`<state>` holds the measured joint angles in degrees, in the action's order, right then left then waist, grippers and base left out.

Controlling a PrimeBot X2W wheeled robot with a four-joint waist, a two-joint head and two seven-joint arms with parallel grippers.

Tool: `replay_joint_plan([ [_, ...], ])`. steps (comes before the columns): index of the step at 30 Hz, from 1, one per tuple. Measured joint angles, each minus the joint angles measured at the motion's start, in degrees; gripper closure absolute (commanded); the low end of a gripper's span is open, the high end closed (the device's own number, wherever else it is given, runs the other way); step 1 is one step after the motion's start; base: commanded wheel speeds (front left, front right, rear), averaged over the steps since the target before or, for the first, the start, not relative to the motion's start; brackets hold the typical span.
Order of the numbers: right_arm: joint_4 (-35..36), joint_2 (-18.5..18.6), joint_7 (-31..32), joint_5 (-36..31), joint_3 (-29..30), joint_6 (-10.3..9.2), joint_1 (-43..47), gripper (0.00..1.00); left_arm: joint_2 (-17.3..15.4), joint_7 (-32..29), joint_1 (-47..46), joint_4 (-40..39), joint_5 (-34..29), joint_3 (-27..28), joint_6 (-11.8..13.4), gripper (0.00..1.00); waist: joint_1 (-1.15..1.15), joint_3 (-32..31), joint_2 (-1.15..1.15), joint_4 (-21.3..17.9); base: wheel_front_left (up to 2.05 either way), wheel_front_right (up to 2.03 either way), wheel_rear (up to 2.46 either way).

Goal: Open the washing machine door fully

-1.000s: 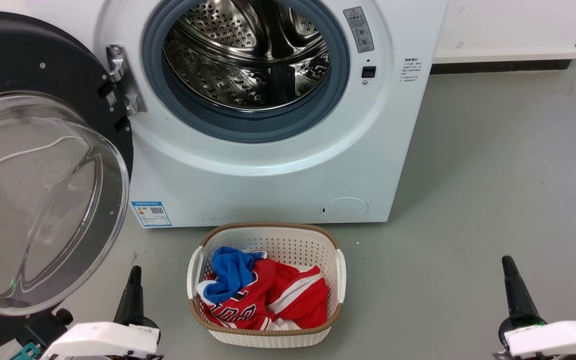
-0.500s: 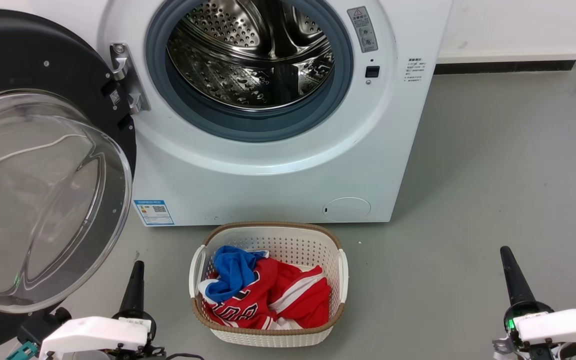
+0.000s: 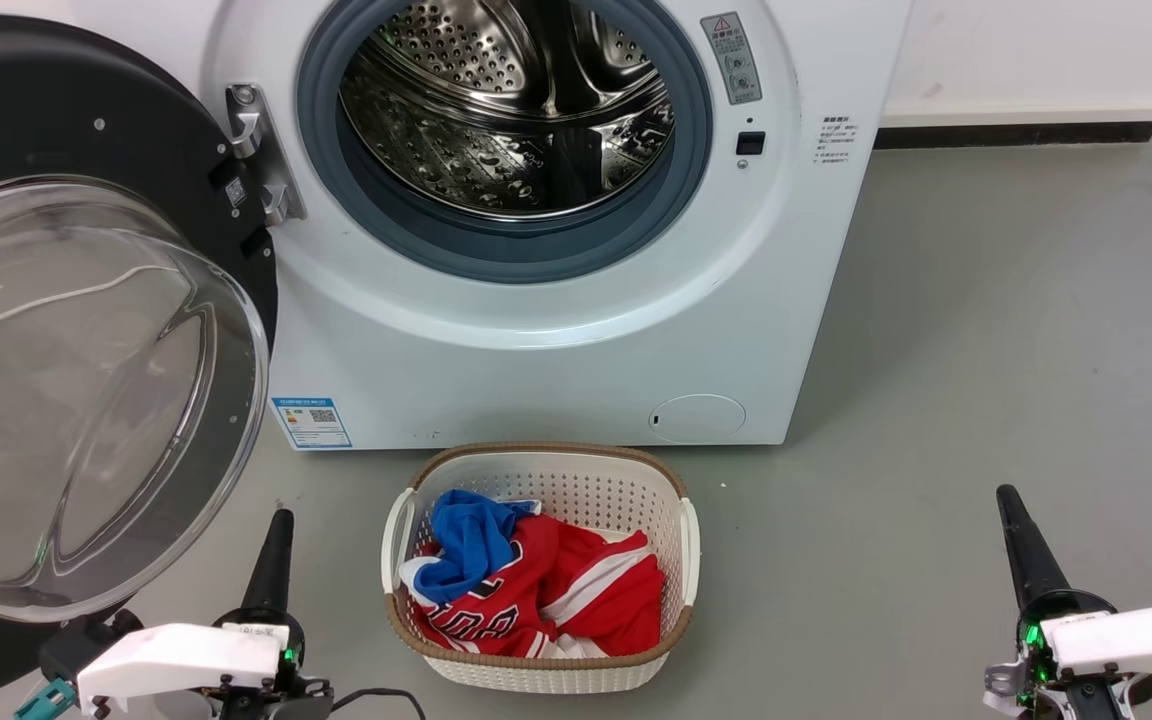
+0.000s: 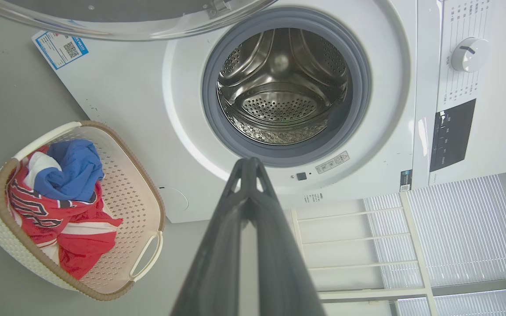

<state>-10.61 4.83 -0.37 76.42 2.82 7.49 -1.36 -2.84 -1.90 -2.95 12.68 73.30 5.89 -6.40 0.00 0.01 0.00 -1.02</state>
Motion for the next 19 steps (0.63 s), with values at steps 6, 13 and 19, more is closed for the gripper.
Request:
replay_joint_plan([
  [6,-0.5,0.0,0.9,3.0,0.2,0.0,-0.9,1.0,0.0,-0.9,-0.6,0.2,3.2,0.1,-0.2,1.0,0.0,0.0,0.0,0.1,0.0,0.0,0.0],
  [13,-1.1,0.0,1.7,6.3,0.4,0.0,-1.5,1.0,0.0,-1.7,-1.0,0.5,6.7,0.2,-0.3,1.0,0.0,0.1,0.0,0.3,0.0,0.0,0.0],
  [19,-1.6,0.0,2.5,8.9,0.6,0.0,-2.1,1.0,0.0,-2.3,-1.5,0.7,9.5,0.3,-0.5,1.0,0.0,0.1,0.0,0.5,0.0,0.0,0.0],
])
